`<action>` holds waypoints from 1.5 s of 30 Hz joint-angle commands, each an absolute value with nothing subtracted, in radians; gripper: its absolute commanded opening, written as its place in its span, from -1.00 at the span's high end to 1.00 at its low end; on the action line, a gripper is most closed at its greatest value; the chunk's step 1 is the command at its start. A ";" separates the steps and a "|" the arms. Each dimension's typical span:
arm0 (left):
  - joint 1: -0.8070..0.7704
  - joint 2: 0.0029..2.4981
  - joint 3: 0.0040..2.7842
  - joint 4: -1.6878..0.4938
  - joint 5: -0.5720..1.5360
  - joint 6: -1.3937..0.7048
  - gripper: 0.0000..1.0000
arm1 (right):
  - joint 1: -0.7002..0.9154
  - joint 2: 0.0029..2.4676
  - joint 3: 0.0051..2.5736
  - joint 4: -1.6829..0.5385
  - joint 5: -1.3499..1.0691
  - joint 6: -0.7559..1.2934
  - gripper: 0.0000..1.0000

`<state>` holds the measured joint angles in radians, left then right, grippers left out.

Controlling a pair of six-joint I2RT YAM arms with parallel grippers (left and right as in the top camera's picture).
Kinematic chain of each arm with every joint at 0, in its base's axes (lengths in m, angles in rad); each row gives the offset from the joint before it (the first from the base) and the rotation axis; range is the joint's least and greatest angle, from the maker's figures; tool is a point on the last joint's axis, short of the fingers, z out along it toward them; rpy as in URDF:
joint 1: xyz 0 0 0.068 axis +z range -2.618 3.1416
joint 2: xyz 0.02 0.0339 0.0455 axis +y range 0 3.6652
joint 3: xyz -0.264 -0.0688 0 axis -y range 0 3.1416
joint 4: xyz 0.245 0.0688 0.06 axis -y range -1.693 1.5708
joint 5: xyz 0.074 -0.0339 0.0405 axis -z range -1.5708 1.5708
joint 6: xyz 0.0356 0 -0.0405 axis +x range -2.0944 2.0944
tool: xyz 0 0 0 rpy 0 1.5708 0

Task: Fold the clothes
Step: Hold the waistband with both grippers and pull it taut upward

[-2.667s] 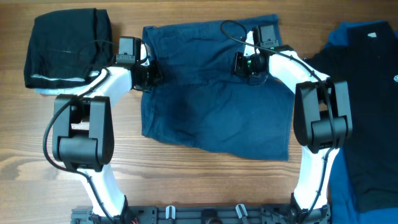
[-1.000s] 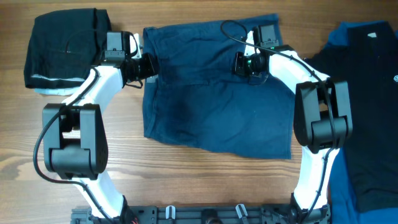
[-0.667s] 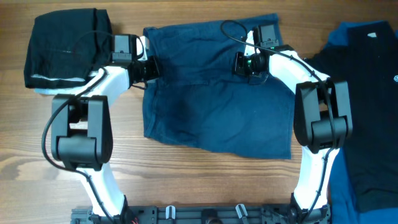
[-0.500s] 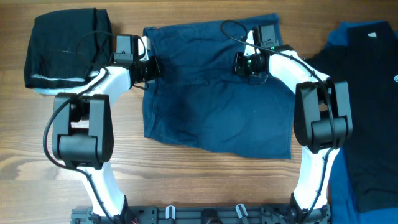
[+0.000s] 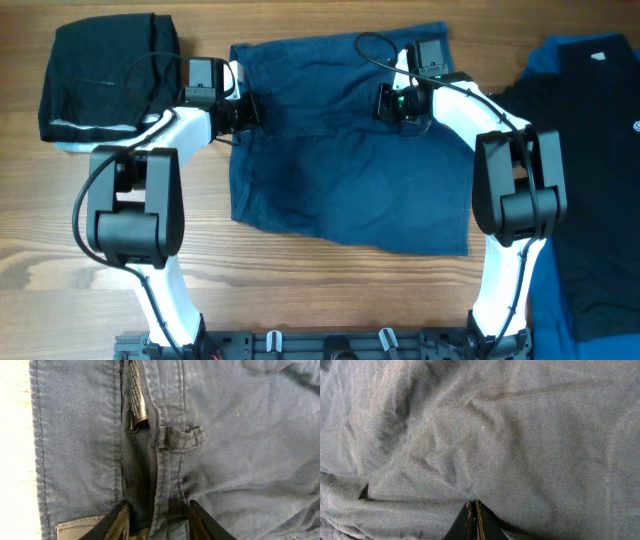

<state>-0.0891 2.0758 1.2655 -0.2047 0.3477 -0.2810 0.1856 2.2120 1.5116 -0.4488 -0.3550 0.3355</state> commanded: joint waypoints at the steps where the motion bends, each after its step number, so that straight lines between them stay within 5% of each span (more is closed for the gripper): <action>1: -0.101 2.101 1.262 -0.212 0.352 -0.262 0.36 | 0.171 2.246 1.494 -0.464 -0.224 0.316 0.91; 20: -0.113 2.044 1.262 -0.221 0.430 -0.262 0.31 | 0.172 2.246 1.494 -0.464 -0.224 0.317 0.90; 30: -0.126 2.023 1.263 -0.241 0.430 -0.261 0.90 | 0.171 2.246 1.494 -0.465 -0.220 0.315 0.90; 33: -0.126 1.991 1.263 -0.256 0.429 -0.238 0.92 | 0.171 2.246 1.494 -0.464 -0.220 0.314 0.90; 40: -0.126 1.916 1.263 -0.337 0.303 -0.228 0.92 | 0.160 2.158 1.515 -0.485 -0.273 0.208 0.51; 41: -0.126 1.916 1.263 -0.355 0.278 -0.207 0.92 | 0.157 2.106 1.525 -0.504 -0.273 0.187 0.38; 43: -0.126 1.916 1.262 -0.394 0.178 -0.205 0.92 | 0.157 2.004 1.526 -0.505 -0.250 0.182 -0.32; 45: -0.126 1.916 1.262 -0.406 0.114 -0.205 0.92 | 0.157 1.944 1.526 -0.505 -0.213 0.182 -0.49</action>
<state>-0.1337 1.9446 1.2652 -0.3920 0.2794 -0.2371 0.1642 2.0888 1.5131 -0.5117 -0.2913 0.2184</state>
